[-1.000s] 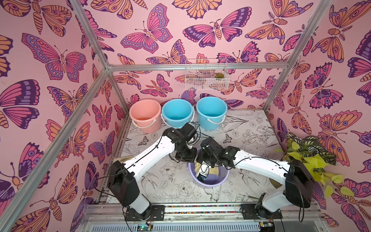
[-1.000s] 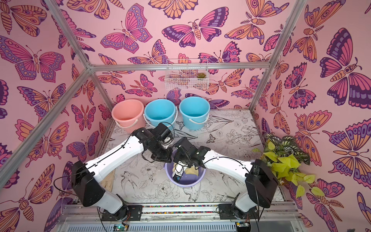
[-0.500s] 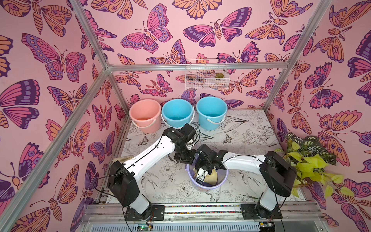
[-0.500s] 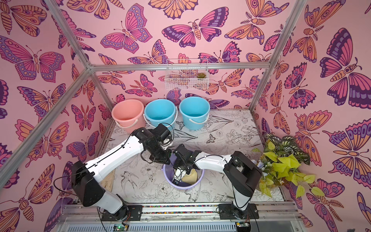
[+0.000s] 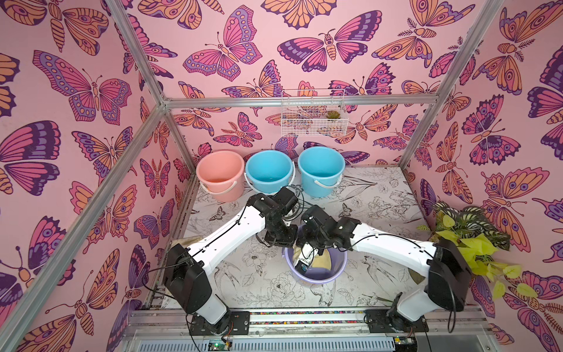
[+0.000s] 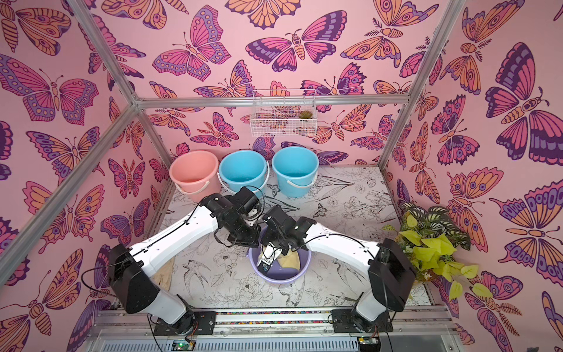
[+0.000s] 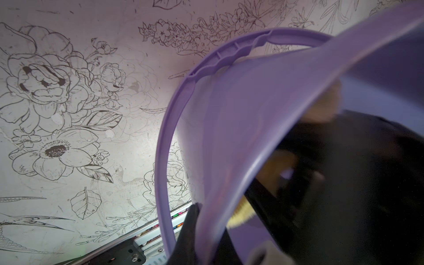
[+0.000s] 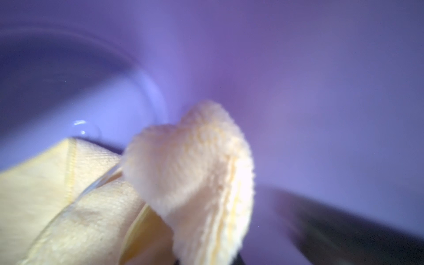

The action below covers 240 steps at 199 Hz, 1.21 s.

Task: Wipe the inside of the bucket with a cloth
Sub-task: Wipe the dirt from the inside of the bucket.

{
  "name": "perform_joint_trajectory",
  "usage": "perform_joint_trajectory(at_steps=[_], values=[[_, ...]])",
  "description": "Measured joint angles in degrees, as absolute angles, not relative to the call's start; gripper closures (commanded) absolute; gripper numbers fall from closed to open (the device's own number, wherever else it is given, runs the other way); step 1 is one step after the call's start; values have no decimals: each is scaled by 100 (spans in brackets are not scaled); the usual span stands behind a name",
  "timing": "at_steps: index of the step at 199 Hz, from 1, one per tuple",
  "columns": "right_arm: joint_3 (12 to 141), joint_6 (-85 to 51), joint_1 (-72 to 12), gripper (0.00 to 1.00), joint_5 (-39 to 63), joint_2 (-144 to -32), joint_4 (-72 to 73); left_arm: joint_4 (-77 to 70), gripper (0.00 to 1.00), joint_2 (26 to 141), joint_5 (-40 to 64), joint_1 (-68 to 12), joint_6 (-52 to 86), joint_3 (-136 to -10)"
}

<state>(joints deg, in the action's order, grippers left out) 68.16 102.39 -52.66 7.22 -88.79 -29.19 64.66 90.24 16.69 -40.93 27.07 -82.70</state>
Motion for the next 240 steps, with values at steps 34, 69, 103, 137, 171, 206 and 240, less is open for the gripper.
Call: perform_joint_trajectory(at_steps=[34,69,103,137,171,206,240], values=[[7343,10193,-5266,100,578,-8342,-3535,6298,100,9024,1640,-4093,2794,-8305],[7609,10119,-5266,100,301,-7999,-4233,6259,100,9024,1601,-4093,2869,-8335],[7596,9974,-5256,100,-47,-7822,-4663,6259,100,9024,1551,-4093,2902,-8340],[7234,9867,-5124,100,-148,-7797,-4650,6259,100,9024,1540,-4095,2906,-8342],[6757,9762,-4980,100,-102,-7920,-4447,6259,100,9024,1540,-4093,2923,-8342],[6309,9636,-4816,100,141,-8197,-3828,6257,100,9024,1542,-4095,2950,-8344],[5955,9443,-4700,100,421,-8547,-3262,6239,100,9024,1542,-4095,2965,-8353]])
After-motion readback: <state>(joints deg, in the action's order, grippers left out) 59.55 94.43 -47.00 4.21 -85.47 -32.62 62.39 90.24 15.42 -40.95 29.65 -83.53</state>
